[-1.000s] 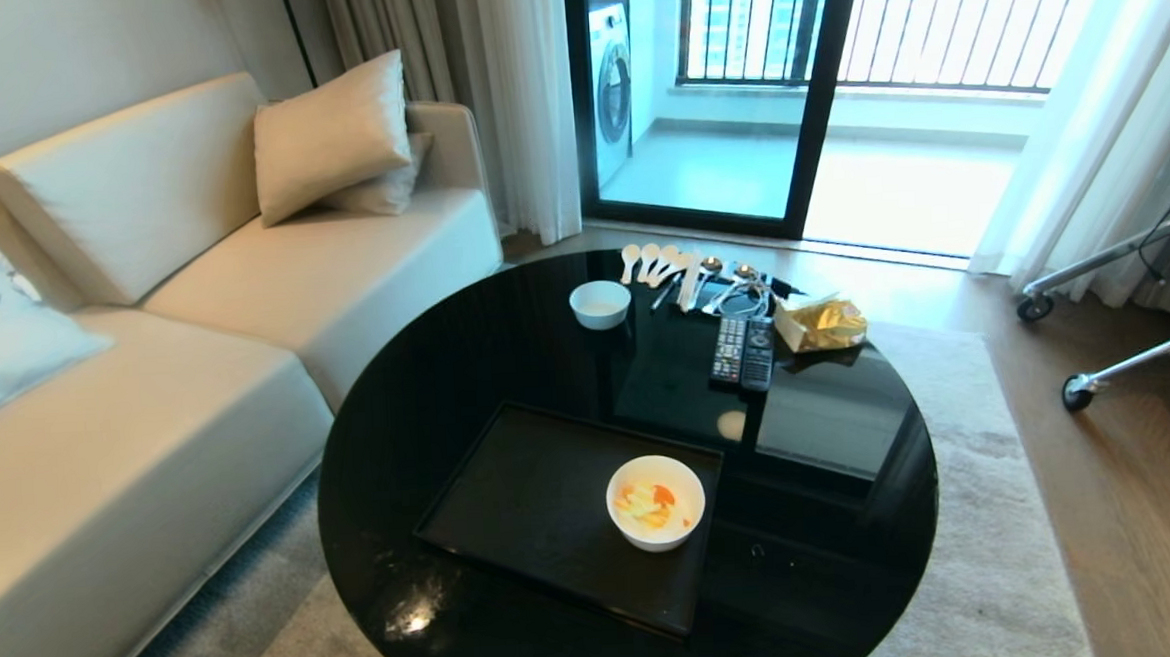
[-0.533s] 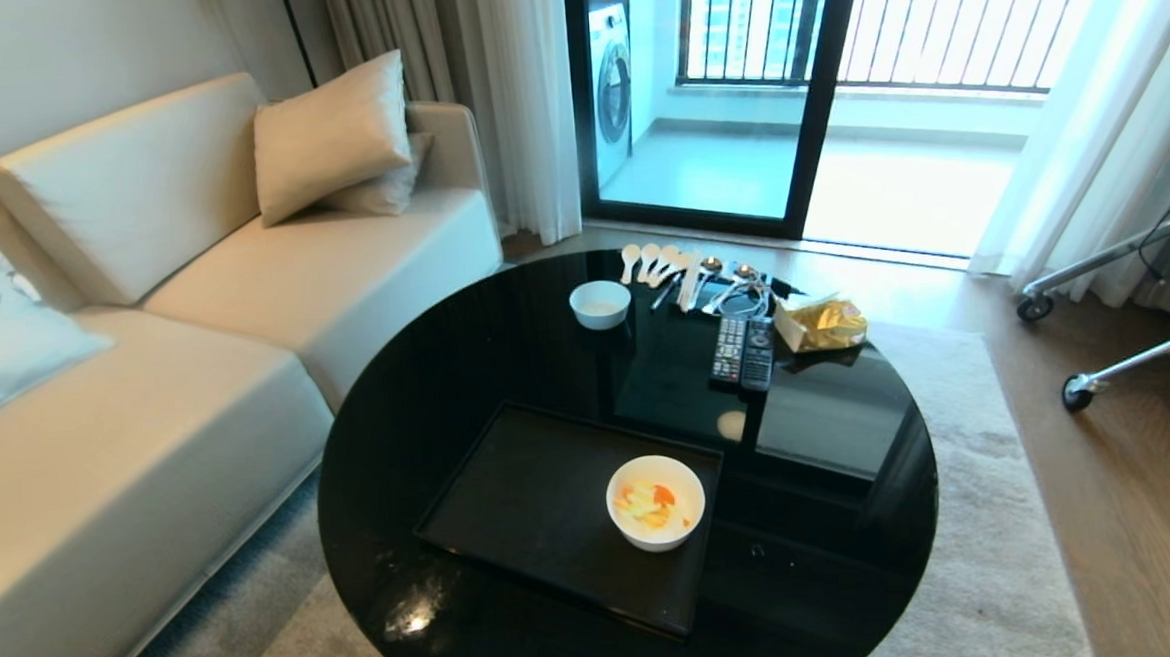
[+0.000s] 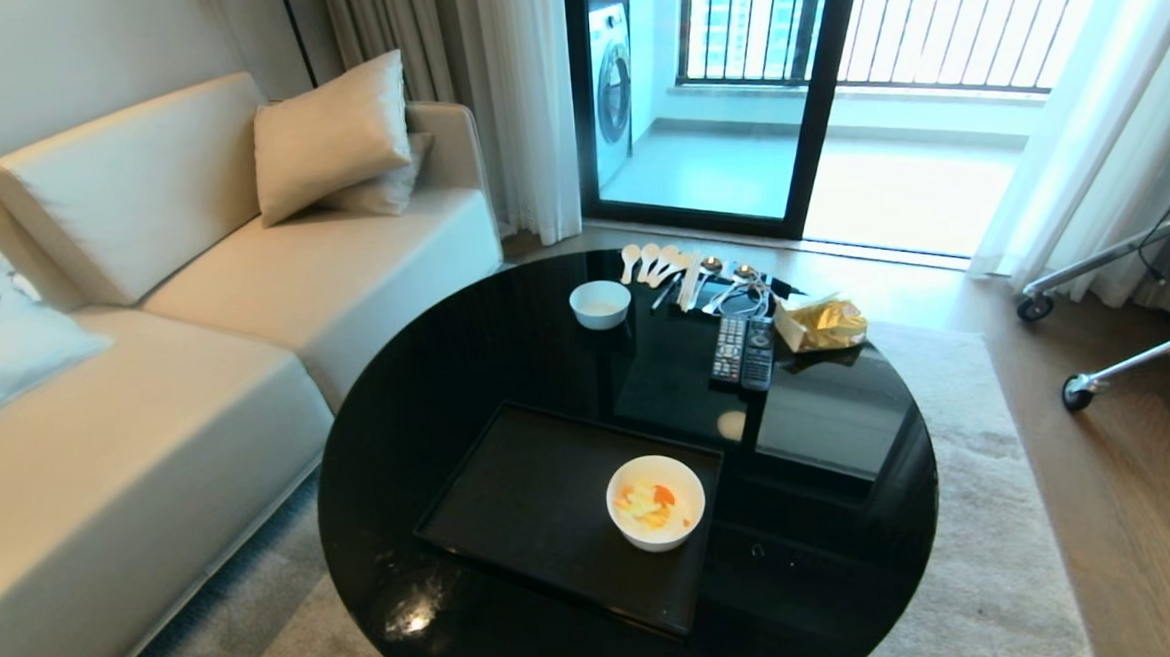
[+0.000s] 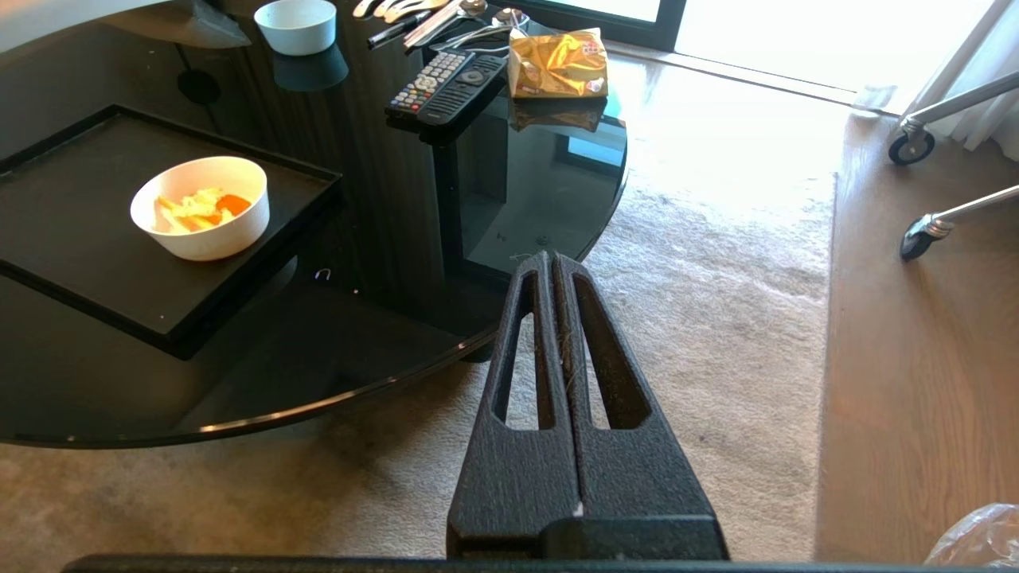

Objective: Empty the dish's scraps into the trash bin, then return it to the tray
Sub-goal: Pick up the bowl with leftover food

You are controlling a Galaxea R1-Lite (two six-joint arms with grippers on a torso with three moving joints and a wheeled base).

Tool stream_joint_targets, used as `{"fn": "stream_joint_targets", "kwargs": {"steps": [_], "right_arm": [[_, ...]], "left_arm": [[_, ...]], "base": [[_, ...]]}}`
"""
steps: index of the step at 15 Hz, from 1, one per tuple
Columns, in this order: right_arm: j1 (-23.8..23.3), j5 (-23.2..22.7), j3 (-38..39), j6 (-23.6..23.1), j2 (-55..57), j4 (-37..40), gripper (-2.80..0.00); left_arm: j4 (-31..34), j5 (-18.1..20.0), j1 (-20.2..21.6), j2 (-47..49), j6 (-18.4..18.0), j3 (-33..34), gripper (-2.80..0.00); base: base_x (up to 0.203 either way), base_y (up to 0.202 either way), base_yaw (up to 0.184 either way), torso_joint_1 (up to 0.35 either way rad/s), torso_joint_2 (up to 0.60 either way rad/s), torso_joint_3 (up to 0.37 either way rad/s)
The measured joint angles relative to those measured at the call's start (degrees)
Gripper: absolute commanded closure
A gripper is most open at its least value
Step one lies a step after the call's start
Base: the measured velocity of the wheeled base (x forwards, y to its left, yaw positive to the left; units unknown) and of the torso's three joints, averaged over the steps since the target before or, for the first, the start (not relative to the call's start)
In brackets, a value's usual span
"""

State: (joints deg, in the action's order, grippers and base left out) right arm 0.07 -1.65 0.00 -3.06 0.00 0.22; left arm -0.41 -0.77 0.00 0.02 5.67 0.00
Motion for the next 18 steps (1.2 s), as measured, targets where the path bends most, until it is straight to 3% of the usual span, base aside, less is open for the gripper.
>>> {"fn": "stream_joint_targets", "kwargs": {"steps": [2, 6, 9, 15, 18], "right_arm": [[0.0, -0.24, 0.0, -1.56, 0.0, -0.26, 0.0], [0.06, -3.76, -1.41, -11.19, 0.55, -0.95, 0.0], [0.06, -9.55, -10.78, -12.96, 5.77, 5.32, 0.0], [0.47, -19.24, -28.43, -23.31, 31.05, 11.14, 0.0], [6.25, -21.61, -36.5, -26.27, 45.83, 10.71, 0.0]], "left_arm": [[0.0, 0.0, 0.0, 0.0, 0.0, 0.0, 0.0], [0.0, 0.0, 0.0, 0.0, 0.0, 0.0, 0.0], [0.0, 0.0, 0.0, 0.0, -0.02, 0.0, 0.0], [0.0, 0.02, 0.0, 0.0, 0.0, 0.0, 0.0], [0.0, 0.0, 0.0, 0.0, 0.0, 0.0, 0.0]], "base": [[0.0, 0.0, 0.0, 0.0, 0.0, 0.0], [0.0, 0.0, 0.0, 0.0, 0.0, 0.0], [0.0, 0.0, 0.0, 0.0, 0.0, 0.0], [0.0, 0.0, 0.0, 0.0, 0.0, 0.0], [0.0, 0.0, 0.0, 0.0, 0.0, 0.0]]}}
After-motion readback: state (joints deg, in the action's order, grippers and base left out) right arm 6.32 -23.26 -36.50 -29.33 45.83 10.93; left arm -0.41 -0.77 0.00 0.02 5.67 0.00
